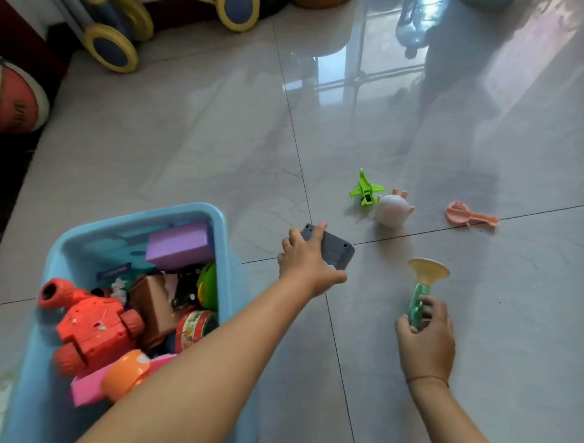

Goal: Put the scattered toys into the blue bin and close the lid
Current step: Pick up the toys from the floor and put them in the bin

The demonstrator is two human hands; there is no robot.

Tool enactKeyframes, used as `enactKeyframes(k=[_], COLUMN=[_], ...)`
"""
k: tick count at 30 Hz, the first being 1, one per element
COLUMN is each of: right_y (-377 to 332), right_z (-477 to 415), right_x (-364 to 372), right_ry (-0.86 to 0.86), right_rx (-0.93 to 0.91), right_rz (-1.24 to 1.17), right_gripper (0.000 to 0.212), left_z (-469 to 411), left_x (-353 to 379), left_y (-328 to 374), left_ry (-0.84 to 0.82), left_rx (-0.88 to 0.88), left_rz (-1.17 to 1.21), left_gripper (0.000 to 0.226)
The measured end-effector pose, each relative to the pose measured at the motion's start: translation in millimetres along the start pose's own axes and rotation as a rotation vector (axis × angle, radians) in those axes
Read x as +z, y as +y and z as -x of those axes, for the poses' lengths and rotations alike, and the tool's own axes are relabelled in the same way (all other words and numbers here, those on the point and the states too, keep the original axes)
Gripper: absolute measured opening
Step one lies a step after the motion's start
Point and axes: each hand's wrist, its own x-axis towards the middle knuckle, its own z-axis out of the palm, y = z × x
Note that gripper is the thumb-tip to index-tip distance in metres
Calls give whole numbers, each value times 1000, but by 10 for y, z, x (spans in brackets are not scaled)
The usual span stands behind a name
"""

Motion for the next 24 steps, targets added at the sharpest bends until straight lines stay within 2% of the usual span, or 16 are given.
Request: enactKeyframes(k=[3, 5, 8, 11, 14, 17, 19, 24], right_y=[-368, -700, -1233, -1682, -1955, -2042, -2003, -1820], right_z=[553, 903, 1389, 1772, 2012, 2104, 2160, 2240], right_x=[-197, -278, -301, -171, 46, 260, 346, 509], right_ry=[-1, -30, -103, -246, -364, -490, -582, -626], right_rx=[7, -26, -150, -362, -538, -610, -630, -866], right_rz=[-139, -235, -376, -407, -276, 134, 390, 517], right_gripper=[34, 33, 33, 32, 35, 42, 50, 59], left_z=[848, 1393, 2002, 2377, 2622, 2725, 2710, 2521], left_x=[-306, -503, -745, -867, -844, -667, -509, -409], left_y=[40, -146, -634, -1166, -1633, -1935, -2015, -2097], left_ry=[116, 213, 469, 654, 629, 459, 393, 454], left_rx=[145, 164, 4, -255, -470, -619, -622, -619], left_rz=[194, 289, 411, 379, 274, 121, 125, 290], left_gripper=[96, 98, 101, 104, 105, 101, 95, 68])
